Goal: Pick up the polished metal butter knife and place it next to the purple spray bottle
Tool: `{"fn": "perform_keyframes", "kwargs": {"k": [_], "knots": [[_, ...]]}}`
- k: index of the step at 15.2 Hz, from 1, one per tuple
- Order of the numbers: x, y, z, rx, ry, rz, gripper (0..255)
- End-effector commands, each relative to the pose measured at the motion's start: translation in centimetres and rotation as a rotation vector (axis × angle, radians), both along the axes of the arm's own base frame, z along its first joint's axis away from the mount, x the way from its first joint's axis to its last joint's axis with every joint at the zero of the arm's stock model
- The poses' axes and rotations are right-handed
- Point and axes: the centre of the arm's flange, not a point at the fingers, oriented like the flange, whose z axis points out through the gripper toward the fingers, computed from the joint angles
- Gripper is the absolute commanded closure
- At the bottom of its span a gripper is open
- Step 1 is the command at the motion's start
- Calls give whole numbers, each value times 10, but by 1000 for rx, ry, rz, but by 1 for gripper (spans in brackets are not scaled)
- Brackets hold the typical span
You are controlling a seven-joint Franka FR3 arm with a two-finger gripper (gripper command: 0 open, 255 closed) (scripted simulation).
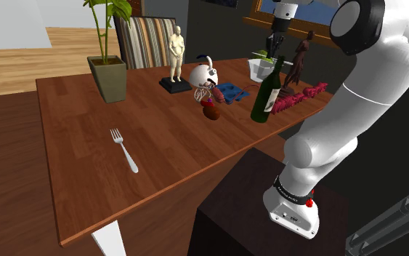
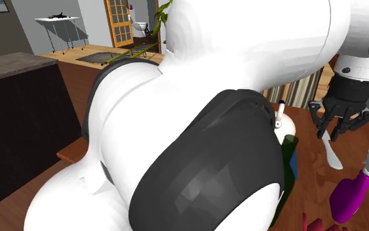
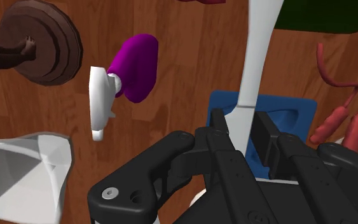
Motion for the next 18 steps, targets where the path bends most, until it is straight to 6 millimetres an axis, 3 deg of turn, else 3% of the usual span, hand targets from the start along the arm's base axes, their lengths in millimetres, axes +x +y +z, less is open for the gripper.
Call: {"fn": "perform_keyframes", "kwargs": {"k": [1,18], "knots": [[0,0,-9,0,0,0,255],[0,0,-99,0,0,0,255]]}}
